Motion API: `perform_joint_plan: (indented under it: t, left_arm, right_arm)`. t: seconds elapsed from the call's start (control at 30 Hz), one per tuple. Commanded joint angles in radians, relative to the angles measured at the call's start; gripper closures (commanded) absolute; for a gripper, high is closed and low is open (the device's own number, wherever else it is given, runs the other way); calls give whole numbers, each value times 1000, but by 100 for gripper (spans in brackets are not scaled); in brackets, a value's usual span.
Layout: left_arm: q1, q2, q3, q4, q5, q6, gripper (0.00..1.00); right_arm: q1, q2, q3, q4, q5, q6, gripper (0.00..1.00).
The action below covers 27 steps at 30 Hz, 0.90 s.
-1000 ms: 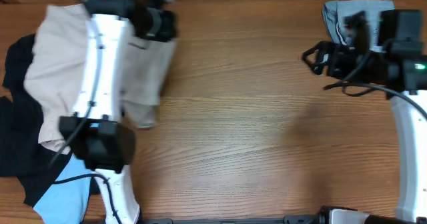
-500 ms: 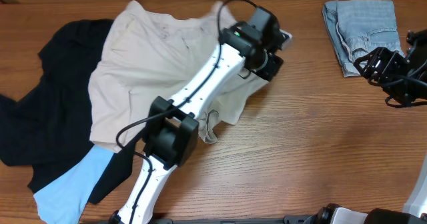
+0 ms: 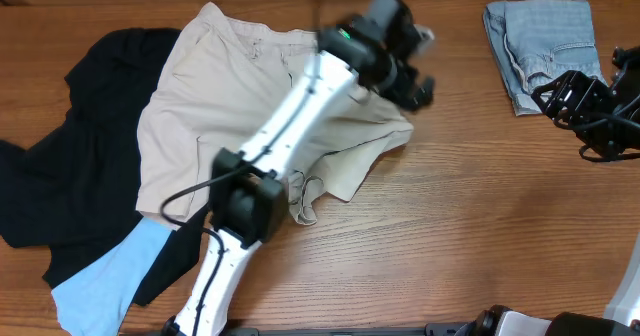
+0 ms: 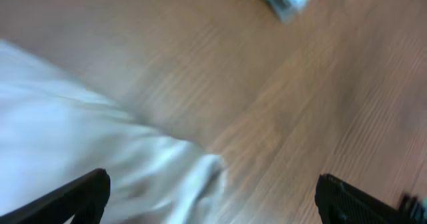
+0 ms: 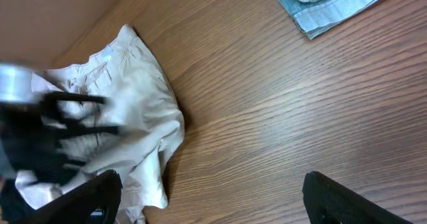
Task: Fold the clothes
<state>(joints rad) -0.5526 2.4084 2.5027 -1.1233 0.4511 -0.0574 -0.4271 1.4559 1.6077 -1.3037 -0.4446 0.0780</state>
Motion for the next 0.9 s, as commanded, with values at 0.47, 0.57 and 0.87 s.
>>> perform_joint_plan:
  t: [0.47, 0.57, 0.87]
  left_arm:
    - [651, -76, 237, -480, -280, 49, 0]
    - [716, -72, 119, -458, -277, 34, 0]
    - [813, -72, -269, -332, -275, 35, 2]
  right_arm:
    - [335, 174, 19, 84, 6, -25, 10]
    - [368, 207, 19, 92, 6, -25, 10]
    - [420, 277, 15, 176, 25, -22, 13]
